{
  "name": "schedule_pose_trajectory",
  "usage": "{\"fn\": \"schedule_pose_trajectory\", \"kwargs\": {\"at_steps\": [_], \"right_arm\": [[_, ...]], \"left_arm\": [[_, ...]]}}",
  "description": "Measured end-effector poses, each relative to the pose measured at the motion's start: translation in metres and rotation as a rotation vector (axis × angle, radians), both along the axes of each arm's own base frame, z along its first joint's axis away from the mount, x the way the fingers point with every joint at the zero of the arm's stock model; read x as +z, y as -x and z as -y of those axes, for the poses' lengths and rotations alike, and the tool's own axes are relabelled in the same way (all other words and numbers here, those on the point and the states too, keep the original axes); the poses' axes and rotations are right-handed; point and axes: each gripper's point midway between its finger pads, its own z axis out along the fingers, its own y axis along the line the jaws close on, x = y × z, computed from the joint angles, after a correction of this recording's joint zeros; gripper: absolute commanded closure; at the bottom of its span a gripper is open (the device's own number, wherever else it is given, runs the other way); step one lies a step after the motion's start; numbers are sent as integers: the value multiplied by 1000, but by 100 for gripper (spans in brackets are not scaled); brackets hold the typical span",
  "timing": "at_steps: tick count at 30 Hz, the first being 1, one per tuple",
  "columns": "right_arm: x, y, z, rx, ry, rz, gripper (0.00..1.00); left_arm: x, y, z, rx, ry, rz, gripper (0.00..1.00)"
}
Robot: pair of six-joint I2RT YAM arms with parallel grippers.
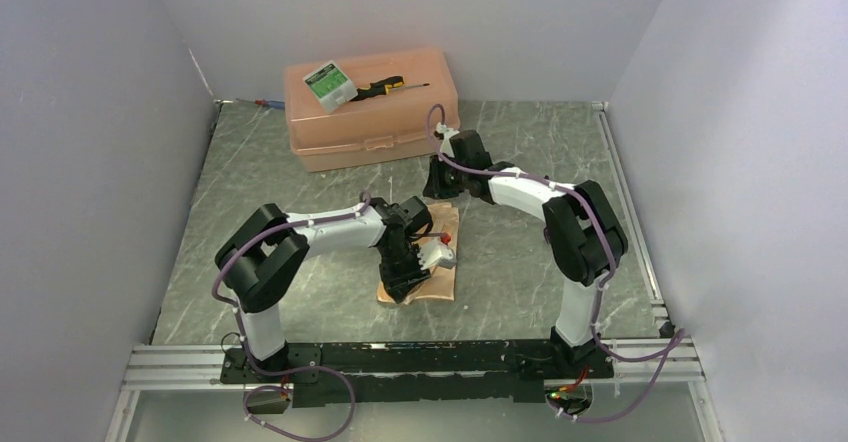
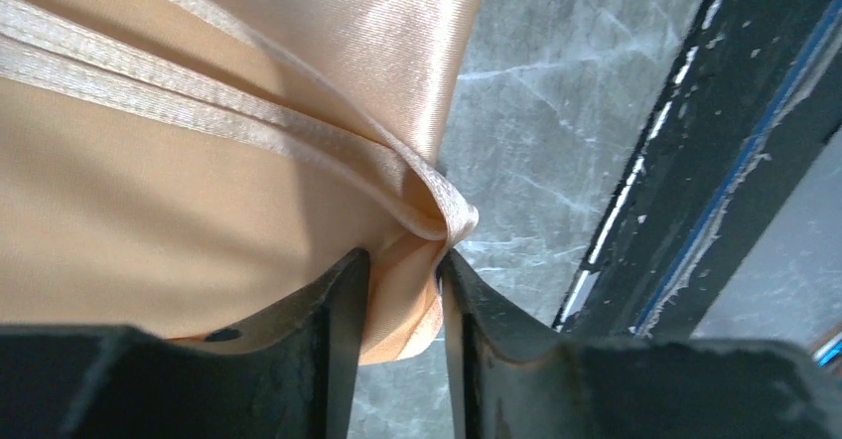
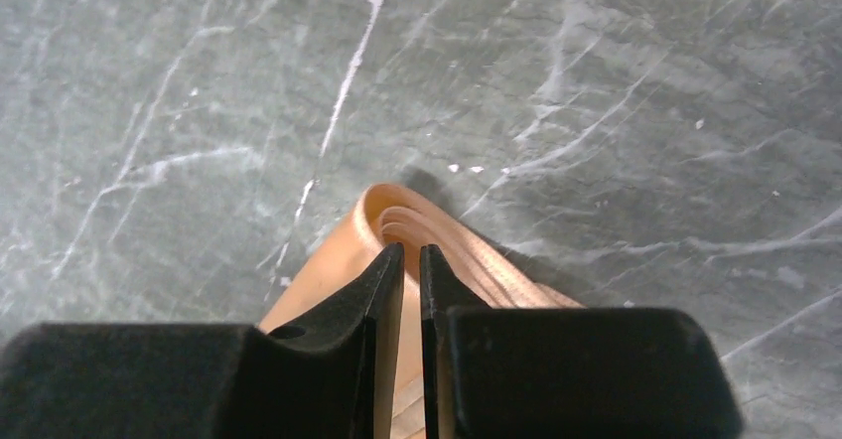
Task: Fold the napkin into a case and place the utensils inside
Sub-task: Rotate the 2/3-rectangle-folded napkin at the center of the board.
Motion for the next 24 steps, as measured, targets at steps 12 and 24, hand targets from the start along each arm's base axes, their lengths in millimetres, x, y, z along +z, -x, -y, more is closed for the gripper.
{"fn": "schedule_pose_trajectory", "kwargs": {"at_steps": [12, 24], "right_arm": [[-55, -13, 45, -155, 158, -22, 93], [-56, 52, 97, -296, 186, -60, 97]], "left_arm": [[-7, -10, -6, -76, 2, 128, 72], [-13, -31, -25, -244, -55, 319, 75]]}}
